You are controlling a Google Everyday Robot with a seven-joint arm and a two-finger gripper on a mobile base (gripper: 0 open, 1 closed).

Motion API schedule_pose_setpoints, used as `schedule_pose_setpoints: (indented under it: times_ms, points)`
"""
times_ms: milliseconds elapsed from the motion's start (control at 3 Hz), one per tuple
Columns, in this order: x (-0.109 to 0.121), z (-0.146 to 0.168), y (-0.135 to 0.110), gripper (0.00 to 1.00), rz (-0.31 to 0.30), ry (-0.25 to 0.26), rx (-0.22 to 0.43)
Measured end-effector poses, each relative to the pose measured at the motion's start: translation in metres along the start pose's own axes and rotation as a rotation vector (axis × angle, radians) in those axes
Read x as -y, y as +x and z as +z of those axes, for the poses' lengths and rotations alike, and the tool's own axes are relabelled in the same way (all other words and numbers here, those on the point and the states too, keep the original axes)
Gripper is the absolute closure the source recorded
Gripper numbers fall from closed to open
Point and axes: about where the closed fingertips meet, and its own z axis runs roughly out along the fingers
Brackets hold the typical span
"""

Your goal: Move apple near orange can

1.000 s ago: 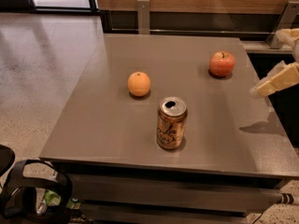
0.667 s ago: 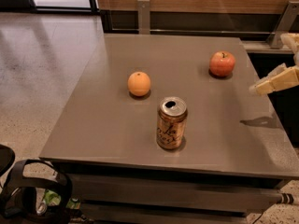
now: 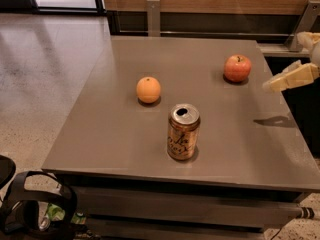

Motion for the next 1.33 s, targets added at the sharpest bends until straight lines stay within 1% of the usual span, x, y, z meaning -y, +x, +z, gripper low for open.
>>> schedule_pose_setpoints:
  times_ms: [333, 667, 1000, 1333]
  points:
    - [0.028, 0.027, -0.006, 0.0, 0.04, 0.012, 0.083]
    - [0.049, 0.064, -0.007, 0.0, 0.078, 0.02, 0.157]
    - [0.053, 0.089, 0.002, 0.0, 0.091, 0.036, 0.173]
    - [0.049, 0.108, 0.017, 0.0, 0.11, 0.03, 0.175]
